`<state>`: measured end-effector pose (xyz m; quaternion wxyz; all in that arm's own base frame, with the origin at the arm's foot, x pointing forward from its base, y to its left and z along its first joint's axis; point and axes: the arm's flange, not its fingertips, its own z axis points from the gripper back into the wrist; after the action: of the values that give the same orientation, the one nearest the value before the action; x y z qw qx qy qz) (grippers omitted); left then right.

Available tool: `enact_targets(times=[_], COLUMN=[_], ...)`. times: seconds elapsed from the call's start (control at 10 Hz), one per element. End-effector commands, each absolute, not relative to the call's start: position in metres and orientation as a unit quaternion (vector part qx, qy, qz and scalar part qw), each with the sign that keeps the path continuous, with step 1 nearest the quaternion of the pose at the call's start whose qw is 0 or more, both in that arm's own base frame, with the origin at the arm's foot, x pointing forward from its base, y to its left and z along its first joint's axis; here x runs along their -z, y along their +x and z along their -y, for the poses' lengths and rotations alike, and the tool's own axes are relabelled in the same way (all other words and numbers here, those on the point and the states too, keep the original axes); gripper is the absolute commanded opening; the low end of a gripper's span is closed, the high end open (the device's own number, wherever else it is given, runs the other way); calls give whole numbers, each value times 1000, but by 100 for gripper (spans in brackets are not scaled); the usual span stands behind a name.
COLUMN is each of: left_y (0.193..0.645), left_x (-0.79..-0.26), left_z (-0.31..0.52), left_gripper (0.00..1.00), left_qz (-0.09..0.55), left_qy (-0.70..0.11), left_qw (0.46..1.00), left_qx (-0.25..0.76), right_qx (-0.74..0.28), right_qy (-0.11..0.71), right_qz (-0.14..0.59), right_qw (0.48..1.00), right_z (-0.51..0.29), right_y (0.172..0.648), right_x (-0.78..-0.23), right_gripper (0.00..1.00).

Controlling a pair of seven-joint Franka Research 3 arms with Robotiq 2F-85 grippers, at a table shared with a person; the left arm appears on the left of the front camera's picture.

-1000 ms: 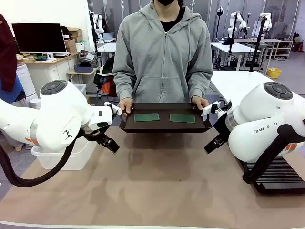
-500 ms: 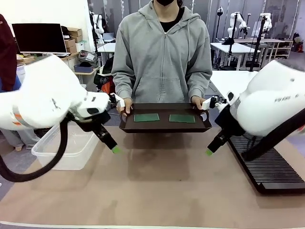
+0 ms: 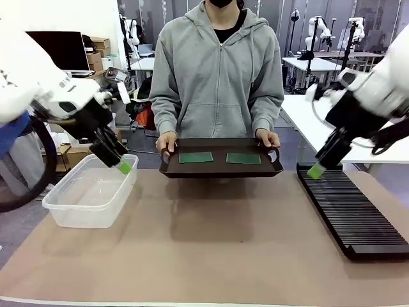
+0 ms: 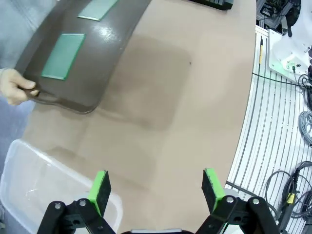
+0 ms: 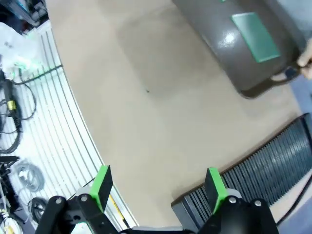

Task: Sort PCBs into racks and boxes based on the side picked up.
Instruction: Pick up the Blank PCB handed by the Human.

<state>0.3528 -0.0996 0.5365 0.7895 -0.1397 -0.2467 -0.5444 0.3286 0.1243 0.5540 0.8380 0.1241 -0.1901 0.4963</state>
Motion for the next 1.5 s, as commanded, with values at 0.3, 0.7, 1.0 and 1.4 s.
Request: enact_targets(times=[0.3,0.7,1.0,1.4], left_y=[353,361,358,377], left_x=[-537,-565,-651,-720], left_z=[100,97,64,2], left_gripper=[100,100,100,100], left_qz=[247,254,314,363], left_qy=[-140,-164,-194,-137], left_qw=[789,780,769,763], left_qx=[544,548,521,517], right_qx=[-496,-496,-464,-433], right_qy=[124,102,88,71], right_qz=[190,195,245,296], right_qw=[838,840,847,848], right_z=[-124,-112,-64,-21], right_y=[329,332,337,329], right_x=[-554,-592,-675,-762], right_gripper=[100,100,100,100])
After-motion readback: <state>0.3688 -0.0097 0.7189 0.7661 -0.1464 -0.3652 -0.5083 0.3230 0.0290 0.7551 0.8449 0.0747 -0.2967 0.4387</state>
